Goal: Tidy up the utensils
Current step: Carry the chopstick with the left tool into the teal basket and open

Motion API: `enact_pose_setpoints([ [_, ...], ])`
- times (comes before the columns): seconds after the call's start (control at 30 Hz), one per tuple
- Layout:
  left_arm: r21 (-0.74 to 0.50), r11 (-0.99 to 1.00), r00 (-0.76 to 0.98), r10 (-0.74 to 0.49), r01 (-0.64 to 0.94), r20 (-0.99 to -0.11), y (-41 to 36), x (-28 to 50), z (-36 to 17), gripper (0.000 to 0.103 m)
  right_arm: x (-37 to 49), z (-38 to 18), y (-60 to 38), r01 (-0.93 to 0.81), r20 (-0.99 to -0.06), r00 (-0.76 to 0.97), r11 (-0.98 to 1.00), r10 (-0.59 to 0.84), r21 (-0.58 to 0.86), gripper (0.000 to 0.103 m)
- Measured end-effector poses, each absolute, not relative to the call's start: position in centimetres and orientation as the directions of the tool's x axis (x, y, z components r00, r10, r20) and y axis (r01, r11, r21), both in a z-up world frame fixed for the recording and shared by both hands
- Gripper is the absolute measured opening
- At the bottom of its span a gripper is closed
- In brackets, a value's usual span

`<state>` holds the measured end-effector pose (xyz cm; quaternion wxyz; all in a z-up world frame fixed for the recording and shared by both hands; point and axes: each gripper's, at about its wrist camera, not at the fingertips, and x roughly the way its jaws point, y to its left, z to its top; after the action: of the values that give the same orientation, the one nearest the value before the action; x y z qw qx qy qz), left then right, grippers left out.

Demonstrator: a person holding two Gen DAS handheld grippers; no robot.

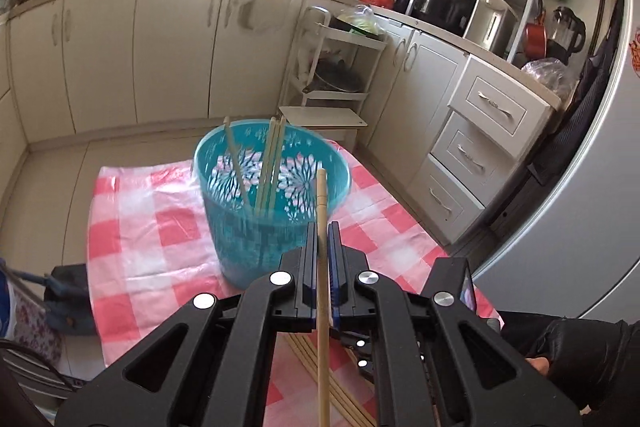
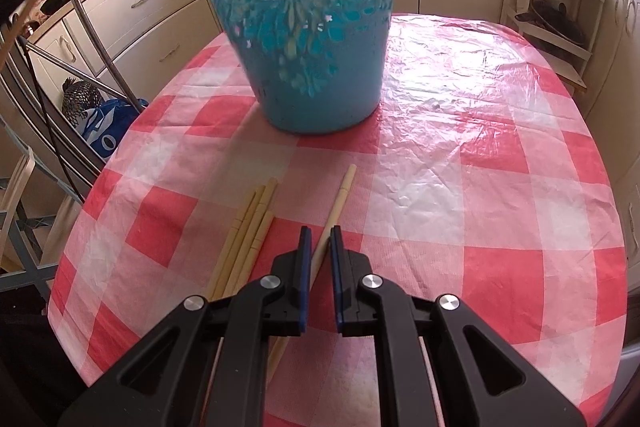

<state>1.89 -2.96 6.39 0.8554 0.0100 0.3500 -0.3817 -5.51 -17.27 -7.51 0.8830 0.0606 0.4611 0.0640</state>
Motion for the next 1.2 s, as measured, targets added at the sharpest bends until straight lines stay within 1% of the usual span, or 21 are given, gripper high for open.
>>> enact_pose_setpoints([
  [0.17,-0.214,0.734,0.456,-0.594,0.644,-0.663,-3.7,2.1,5.4,0.005,-5.6,-7.5,-17.7,-0.057,-0.805,0.563,0.981,0.186,0.186,0.01],
  [0.23,-0.228,0.741,0.463,-0.597,0.632,-0.655,-3.3,2.3,5.3,0.005,-5.7,-7.5,-17.8,-0.056,-0.806,0.561,0.98,0.19,0.192,0.01],
  [0.3,-0.242,0.745,0.488,-0.611,0.622,-0.623,-3.0,2.6,6.0,0.005,-5.6,-7.5,-17.9,-0.052,-0.805,0.561,0.98,0.19,0.195,0.01],
  [0.43,-0.301,0.773,0.591,-0.626,0.559,-0.509,-2.5,4.0,8.2,0.005,-5.5,-7.5,-17.8,-0.05,-0.804,0.564,0.98,0.187,0.193,0.01],
  [0.53,-0.351,0.79,0.68,-0.612,0.503,-0.404,-2.1,5.3,9.8,0.005,-5.6,-7.6,-17.8,-0.051,-0.801,0.569,0.98,0.188,0.194,0.01],
  [0.57,-0.373,0.793,0.717,-0.601,0.481,-0.352,-1.9,5.7,10.4,0.005,-5.6,-7.6,-17.8,-0.053,-0.798,0.572,0.98,0.188,0.193,0.01],
  [0.63,-0.396,0.805,0.768,-0.568,0.442,-0.297,-1.7,6.4,11.2,0.005,-5.6,-7.6,-17.7,-0.056,-0.796,0.576,0.98,0.187,0.189,0.01],
  [0.77,-0.408,0.844,0.863,-0.459,0.348,-0.212,-2.2,8.4,12.7,0.005,-5.7,-7.7,-17.9,-0.057,-0.787,0.586,0.979,0.193,0.198,0.01],
  [0.83,-0.395,0.867,0.893,-0.404,0.305,-0.197,-2.9,9.3,12.7,0.005,-5.6,-7.7,-17.8,-0.057,-0.784,0.592,0.98,0.188,0.192,0.01],
  [1.0,-0.354,0.905,0.92,-0.324,0.234,-0.219,-4.7,11.1,11.6,0.005,-5.3,-7.7,-18.0,-0.051,-0.786,0.585,0.977,0.198,0.208,0.01],
  [1.2,-0.329,0.922,0.919,-0.298,0.205,-0.259,-5.3,11.6,9.7,0.005,-5.2,-7.7,-18.2,-0.049,-0.787,0.583,0.975,0.205,0.217,0.01],
])
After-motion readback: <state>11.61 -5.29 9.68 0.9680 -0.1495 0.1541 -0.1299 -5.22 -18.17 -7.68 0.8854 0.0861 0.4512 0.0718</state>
